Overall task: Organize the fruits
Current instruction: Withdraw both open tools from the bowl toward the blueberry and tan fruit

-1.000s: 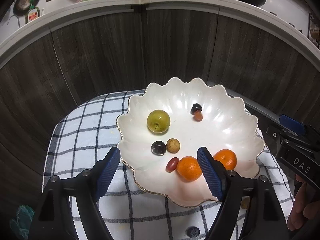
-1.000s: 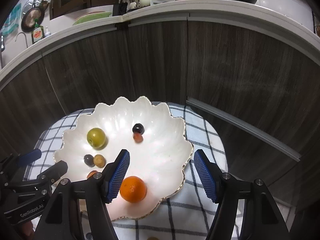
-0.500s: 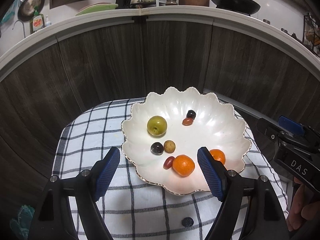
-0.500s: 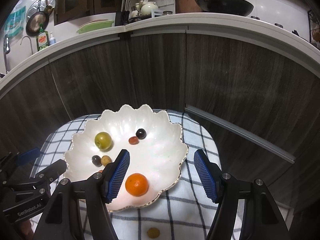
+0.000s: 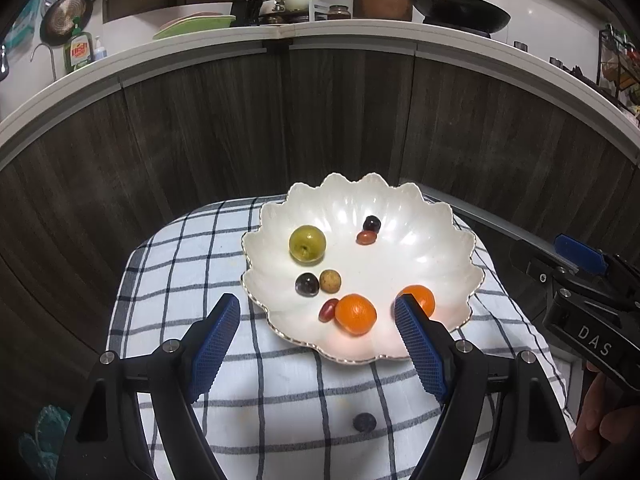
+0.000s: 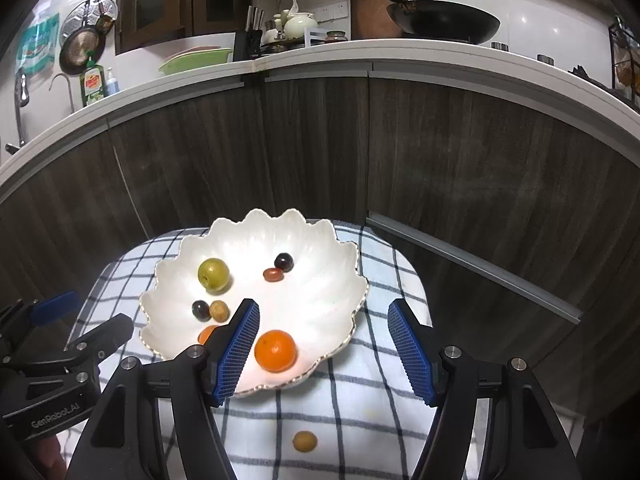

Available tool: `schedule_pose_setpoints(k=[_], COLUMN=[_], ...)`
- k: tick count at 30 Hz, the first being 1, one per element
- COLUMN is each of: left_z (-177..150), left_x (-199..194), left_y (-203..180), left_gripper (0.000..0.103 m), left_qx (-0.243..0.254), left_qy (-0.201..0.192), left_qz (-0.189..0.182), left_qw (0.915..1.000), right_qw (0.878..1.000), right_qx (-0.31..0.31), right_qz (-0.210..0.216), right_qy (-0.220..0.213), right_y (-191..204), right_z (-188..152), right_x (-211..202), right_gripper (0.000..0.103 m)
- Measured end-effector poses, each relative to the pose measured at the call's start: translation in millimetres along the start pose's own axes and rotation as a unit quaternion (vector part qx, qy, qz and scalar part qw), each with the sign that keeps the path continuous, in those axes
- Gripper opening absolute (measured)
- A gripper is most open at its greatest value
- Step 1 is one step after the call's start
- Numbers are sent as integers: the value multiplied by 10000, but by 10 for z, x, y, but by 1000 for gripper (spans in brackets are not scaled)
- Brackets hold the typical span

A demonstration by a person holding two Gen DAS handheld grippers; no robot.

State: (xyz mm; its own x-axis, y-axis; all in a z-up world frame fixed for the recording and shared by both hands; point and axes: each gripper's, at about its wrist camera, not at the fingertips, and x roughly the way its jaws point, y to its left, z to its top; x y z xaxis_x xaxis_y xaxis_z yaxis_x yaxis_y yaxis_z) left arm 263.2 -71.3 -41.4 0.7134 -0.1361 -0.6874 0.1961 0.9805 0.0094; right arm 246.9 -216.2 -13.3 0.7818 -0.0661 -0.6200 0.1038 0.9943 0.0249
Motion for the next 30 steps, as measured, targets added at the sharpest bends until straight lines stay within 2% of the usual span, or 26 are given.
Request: schedule_pose_setpoints(k=[12,30], left_z=[-190,-557], left_x=[-91,21], left_y=[-75,-171], left_gripper=[80,79], left_qx=[48,89], left_qy=[10,204], left_qz=[-18,-93], left_qw=[10000,9997], right_qw=[10000,9996], right_qx=[-16,-181], right_qz=[-2,93], right_qy=[69,213], right_y=[-45,-83], right_z=[-235,-579], right_x=[-72,-13], right_gripper=[68,68])
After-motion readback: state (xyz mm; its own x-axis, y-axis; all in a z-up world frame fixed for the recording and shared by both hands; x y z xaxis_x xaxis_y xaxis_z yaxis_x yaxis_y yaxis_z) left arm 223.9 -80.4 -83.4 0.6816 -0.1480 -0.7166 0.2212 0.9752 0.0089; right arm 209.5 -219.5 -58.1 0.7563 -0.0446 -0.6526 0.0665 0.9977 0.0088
